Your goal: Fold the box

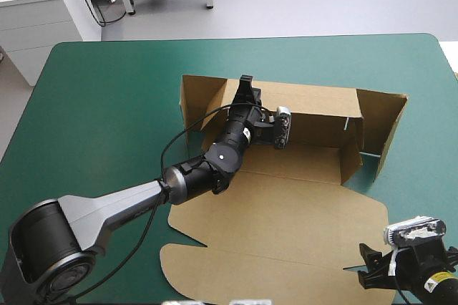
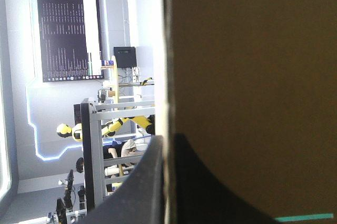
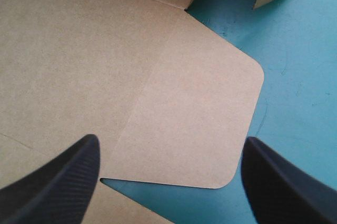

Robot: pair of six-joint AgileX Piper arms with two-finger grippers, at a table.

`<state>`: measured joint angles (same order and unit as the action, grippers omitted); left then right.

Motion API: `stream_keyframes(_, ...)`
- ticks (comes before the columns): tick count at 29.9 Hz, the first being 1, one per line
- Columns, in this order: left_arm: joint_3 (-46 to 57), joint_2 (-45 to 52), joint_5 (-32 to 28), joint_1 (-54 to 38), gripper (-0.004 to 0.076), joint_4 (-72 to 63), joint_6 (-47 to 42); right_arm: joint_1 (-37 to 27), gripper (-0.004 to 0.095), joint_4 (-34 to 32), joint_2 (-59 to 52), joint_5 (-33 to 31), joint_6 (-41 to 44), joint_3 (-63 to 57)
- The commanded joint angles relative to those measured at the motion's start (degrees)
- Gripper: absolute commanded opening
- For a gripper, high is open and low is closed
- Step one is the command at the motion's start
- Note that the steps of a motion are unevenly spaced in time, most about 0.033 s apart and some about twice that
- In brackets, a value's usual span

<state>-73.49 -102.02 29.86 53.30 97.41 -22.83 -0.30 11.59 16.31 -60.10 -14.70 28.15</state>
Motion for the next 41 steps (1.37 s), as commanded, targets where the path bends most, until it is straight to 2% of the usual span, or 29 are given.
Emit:
stream_keyframes(1,-1.3,2.4,-3.2,0.9,-0.0008,0.1,-0.4,-0.4,0.0804,4.7,0.6,3.1,-0.2,1.6)
stream_keyframes(5,-1.3,2.4,-3.2,0.9,-0.0008,0.1,-0.4,-0.4,0.0765,10.9,0.6,3.4,-0.7,1.6)
stream_keyframes(7,-1.3,2.4,-3.4,0.9,-0.0008,0.3,-0.2,-0.4,0.0750,11.2,0.7,6.1,1.2,2.1)
stream_keyframes(10,-1.3,2.4,-3.6,0.9,-0.0008,0.3,0.8,-0.4,0.0722,7.4,3.1,10.9,8.4,5.4)
stream_keyframes(15,-1.3,2.4,-3.1,0.9,-0.0009,0.3,2.3,-0.4,0.0684,-2.2,13.8,9.9,12.0,16.6)
stream_keyframes(22,-1.3,2.4,-3.2,0.9,-0.0009,0.3,2.3,-0.4,0.0609,-3.2,30.8,13.5,12.3,31.3)
stream_keyframes(27,-1.3,2.4,-3.3,0.9,-0.0008,0.3,2.2,-0.4,0.0603,-3.9,41.7,17.0,14.7,39.9)
stream_keyframes(30,-1.3,2.4,-3.2,0.9,-0.0008,0.2,2.2,-0.4,0.0603,-4.1,46.7,15.5,14.7,45.8)
stream_keyframes(36,-1.3,2.4,-3.2,0.9,-0.0008,0.2,2.2,-1.6,0.0603,-4.2,56.8,7.7,13.7,59.8)
stream_keyframes(41,-1.3,2.4,-3.1,1.5,-0.0008,0.2,2.5,-2.8,0.0602,-4.3,63.5,6.0,13.0,67.6)
